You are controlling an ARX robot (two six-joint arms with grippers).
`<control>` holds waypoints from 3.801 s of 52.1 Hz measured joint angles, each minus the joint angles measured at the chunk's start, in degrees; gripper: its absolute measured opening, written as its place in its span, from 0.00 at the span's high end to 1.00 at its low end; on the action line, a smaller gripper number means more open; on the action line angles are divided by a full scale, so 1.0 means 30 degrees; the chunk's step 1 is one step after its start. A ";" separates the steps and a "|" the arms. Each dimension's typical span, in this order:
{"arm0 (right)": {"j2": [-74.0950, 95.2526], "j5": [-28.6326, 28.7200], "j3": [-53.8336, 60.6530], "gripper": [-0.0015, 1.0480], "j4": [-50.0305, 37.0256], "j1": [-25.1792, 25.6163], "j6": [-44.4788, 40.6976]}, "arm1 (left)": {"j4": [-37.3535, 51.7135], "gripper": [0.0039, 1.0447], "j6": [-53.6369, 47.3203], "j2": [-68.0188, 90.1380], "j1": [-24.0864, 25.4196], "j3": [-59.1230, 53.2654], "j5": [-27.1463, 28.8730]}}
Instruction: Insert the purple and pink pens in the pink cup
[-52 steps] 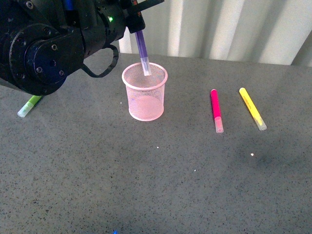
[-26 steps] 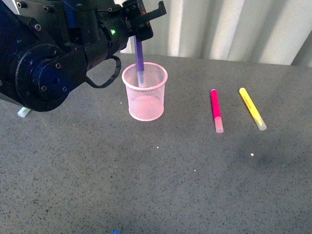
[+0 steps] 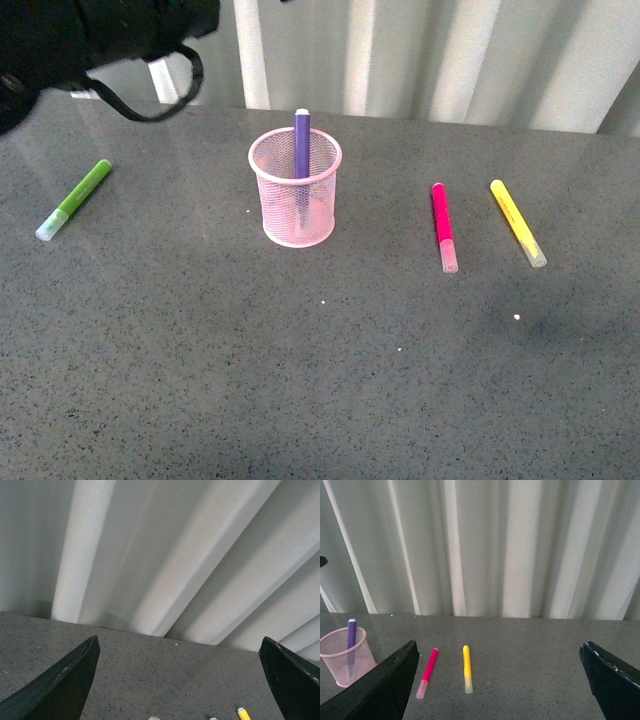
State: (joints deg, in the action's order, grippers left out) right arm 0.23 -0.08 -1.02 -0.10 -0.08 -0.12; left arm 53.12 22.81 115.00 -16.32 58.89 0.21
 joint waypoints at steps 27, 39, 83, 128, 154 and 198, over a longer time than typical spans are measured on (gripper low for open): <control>0.0000 0.0000 0.0000 0.07 0.0000 0.0000 0.0000 | -0.9355 0.06 -0.1749 -1.0797 0.3592 -0.4415 -0.5639; 0.0000 0.0000 0.0000 0.07 0.0000 0.0000 0.0000 | -1.0448 0.06 -0.1916 -1.5497 0.7286 -0.8160 -0.7679; 0.0000 0.0000 0.0000 0.07 0.0000 0.0000 0.0000 | -0.4605 0.97 -0.7446 -2.2928 0.5982 -1.7486 -0.0240; 0.0000 0.0000 0.0000 0.07 0.0000 0.0000 0.0000 | -1.0688 0.97 -0.7468 -3.1350 0.5450 -1.9234 -0.0058; 0.0000 0.0000 0.0000 0.07 0.0000 0.0000 0.0000 | -1.4243 0.97 -0.7468 -3.4942 0.5450 -1.9234 -0.0058; 0.0000 0.0000 0.0000 0.07 0.0000 0.0000 0.0000 | -1.7668 0.21 -0.7460 -3.8257 0.5450 -1.9234 -0.0058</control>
State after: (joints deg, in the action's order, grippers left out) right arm 0.23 -0.08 -1.02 -0.10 -0.08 -0.12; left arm 0.12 0.43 0.23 0.03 1.19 0.03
